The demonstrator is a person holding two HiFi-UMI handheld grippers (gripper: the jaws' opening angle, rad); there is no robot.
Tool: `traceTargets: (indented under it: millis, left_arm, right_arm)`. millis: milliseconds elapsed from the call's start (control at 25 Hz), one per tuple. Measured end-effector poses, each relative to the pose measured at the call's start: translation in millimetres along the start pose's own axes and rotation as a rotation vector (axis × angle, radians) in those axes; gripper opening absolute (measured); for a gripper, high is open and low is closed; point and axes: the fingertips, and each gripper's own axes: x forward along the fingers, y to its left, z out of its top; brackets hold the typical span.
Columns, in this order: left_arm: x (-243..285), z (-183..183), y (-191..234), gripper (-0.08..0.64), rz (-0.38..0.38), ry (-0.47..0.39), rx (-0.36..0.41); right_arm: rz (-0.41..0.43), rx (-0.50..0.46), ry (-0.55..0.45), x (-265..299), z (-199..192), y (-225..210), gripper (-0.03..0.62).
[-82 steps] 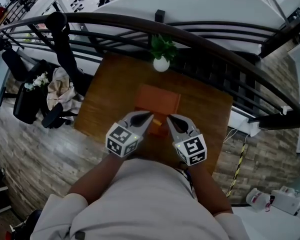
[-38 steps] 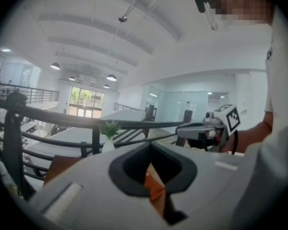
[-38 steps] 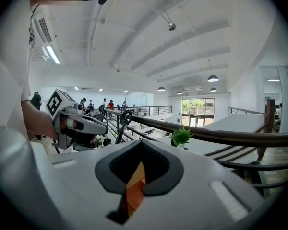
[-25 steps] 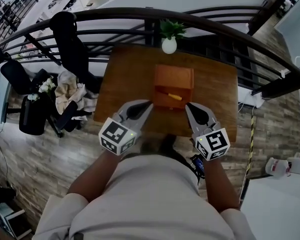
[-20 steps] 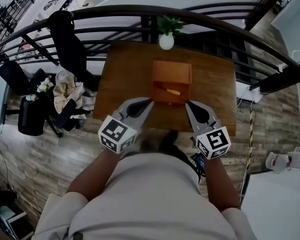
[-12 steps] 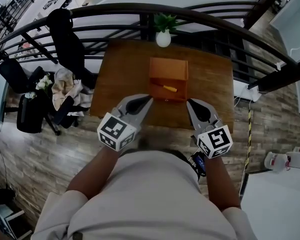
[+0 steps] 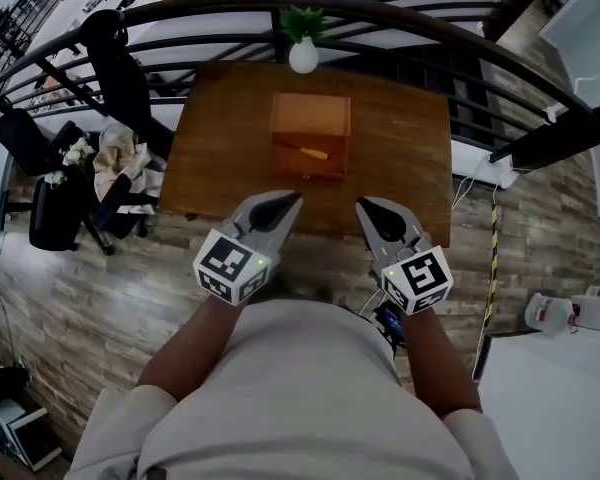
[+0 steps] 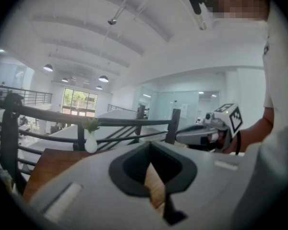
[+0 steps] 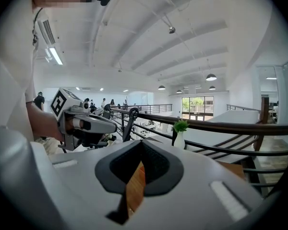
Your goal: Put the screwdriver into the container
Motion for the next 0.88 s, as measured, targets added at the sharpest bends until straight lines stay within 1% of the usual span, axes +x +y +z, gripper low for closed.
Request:
traceTargets:
  millis: [200, 520, 720, 880]
  left_arm:
    - [-10.3, -14.0, -32.4, 0.003, 0.021, 0.012, -0.009]
    - [-33.0, -29.0, -68.3, 0.003, 0.07, 0.018, -0.029]
    - [-51.2, -42.5, -92.8, 0.003, 0.093, 0.013, -0.039]
    - [-62.9, -48.3, -107.1, 0.003, 0.099, 0.002, -0.044]
  right_arm:
    - [0.026, 0.014, 0.003, -28.8, -15.0, 14.2, 0.006]
    - [0.081, 0.029, 0.009, -62.7, -31.9, 44.7, 0.006]
    - [0.112, 0.017, 0.008, -85.4, -39.4, 69.3, 0.006]
    - [0.12, 0.003, 0.01, -99.0, -41.7, 83.4, 0.006]
